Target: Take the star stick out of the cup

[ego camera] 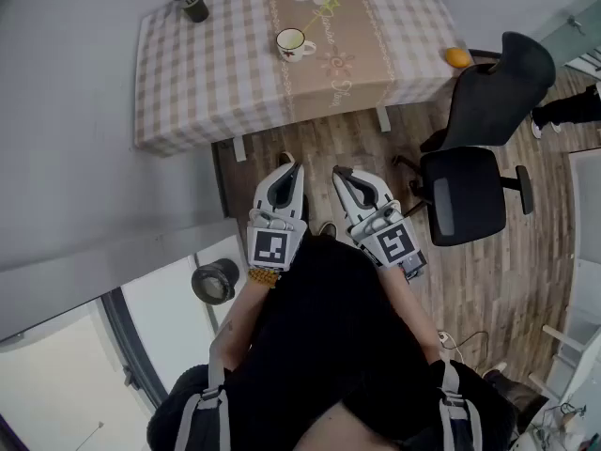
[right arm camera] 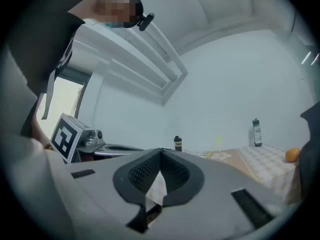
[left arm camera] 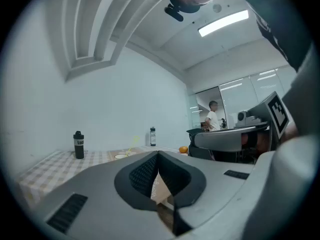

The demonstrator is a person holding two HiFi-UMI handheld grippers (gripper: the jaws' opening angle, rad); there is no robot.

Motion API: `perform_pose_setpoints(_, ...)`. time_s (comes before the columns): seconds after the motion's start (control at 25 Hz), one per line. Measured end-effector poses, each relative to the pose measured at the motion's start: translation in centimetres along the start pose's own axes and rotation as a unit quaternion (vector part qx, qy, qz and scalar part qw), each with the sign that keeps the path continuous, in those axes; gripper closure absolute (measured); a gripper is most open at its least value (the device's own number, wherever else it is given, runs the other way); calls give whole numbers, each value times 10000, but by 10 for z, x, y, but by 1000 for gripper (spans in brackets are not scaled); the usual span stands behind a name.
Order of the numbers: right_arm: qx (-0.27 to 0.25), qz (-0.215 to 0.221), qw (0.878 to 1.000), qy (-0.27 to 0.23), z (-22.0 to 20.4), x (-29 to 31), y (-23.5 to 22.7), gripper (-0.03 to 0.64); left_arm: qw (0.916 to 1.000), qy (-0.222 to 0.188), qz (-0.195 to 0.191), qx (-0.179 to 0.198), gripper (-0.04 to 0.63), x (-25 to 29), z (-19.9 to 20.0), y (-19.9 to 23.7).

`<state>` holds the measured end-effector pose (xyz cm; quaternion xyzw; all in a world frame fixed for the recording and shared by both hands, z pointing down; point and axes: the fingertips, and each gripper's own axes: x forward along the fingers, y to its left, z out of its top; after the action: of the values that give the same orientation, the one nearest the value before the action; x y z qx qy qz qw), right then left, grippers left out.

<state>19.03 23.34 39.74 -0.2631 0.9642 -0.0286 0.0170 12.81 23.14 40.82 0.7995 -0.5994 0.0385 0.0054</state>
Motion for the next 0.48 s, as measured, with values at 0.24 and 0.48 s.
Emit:
perform_pose_setpoints(0.24, 229, 179, 9995, -133, -1, 15, -3, 612, 10000, -68, 26, 1, 601, 10, 0, 9)
perform_pose_setpoints(0.48, 257, -64, 9996, -35, -6, 37, -28, 611, 10000, -16, 32, -77, 601, 31, -3, 30)
